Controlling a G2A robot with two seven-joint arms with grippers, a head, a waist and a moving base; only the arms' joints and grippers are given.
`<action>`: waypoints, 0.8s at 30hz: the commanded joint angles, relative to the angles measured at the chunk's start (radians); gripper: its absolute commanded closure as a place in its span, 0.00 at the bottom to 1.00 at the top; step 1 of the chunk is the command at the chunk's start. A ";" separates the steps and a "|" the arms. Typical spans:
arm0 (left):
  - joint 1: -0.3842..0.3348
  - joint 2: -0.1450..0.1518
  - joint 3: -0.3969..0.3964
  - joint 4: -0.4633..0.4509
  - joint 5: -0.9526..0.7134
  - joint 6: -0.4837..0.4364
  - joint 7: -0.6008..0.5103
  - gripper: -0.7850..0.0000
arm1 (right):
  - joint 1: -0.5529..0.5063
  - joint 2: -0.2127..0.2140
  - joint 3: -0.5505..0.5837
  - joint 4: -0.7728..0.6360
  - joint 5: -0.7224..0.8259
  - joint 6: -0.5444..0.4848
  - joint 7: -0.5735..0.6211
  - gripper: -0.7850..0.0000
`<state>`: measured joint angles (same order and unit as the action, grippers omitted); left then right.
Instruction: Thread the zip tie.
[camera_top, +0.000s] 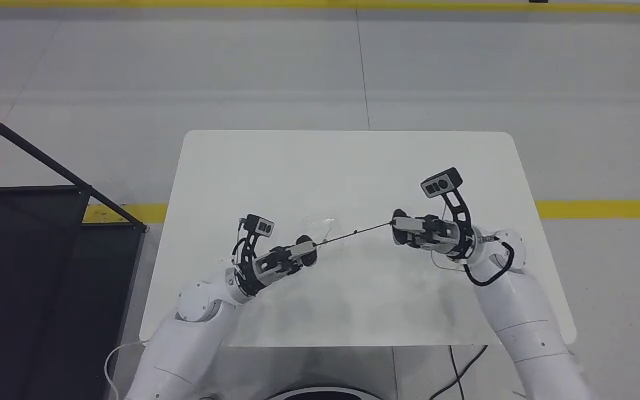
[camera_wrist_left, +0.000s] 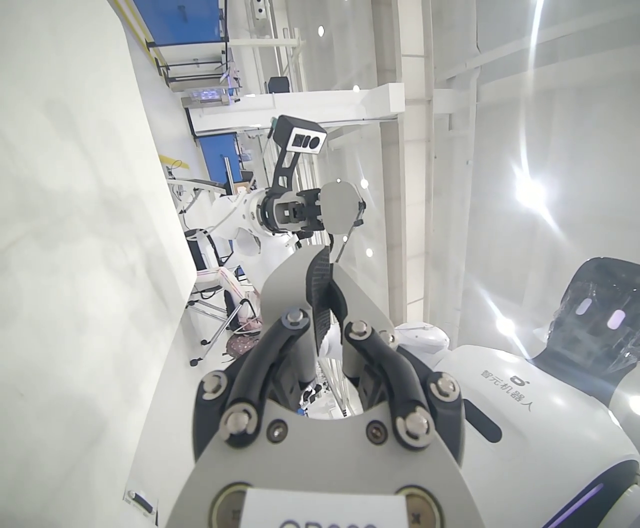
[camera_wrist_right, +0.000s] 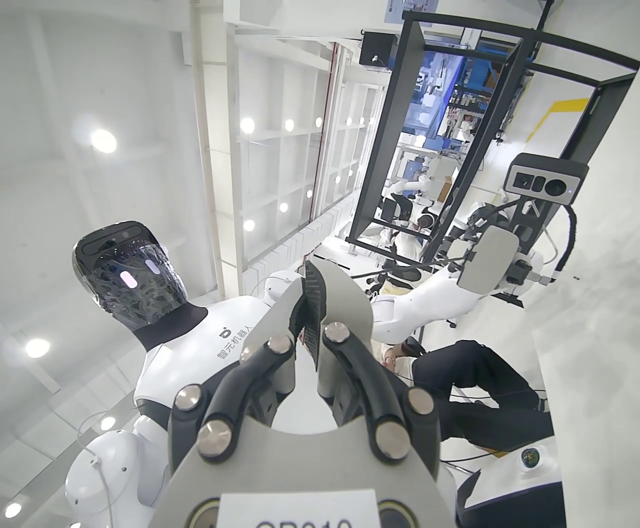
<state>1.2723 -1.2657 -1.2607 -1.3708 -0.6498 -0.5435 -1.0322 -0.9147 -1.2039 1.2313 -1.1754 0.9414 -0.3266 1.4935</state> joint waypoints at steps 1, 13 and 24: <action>0.000 0.000 0.001 0.002 -0.002 0.001 0.002 1.00 | 0.000 -0.001 0.001 -0.001 -0.002 0.002 0.002 1.00; 0.051 0.016 -0.082 -0.077 0.080 -0.064 0.107 0.00 | -0.024 0.019 0.004 -0.139 -0.311 -0.059 -0.060 1.00; 0.176 0.044 -0.254 -0.193 0.138 -0.107 0.204 0.00 | -0.236 0.065 0.114 -0.621 -0.961 0.041 -0.407 1.00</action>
<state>1.4401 -1.2222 -1.5101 -1.5598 -0.5249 -0.6475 -0.8366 -1.1375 -1.1401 1.3472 -1.7500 0.0737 -0.3161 1.1228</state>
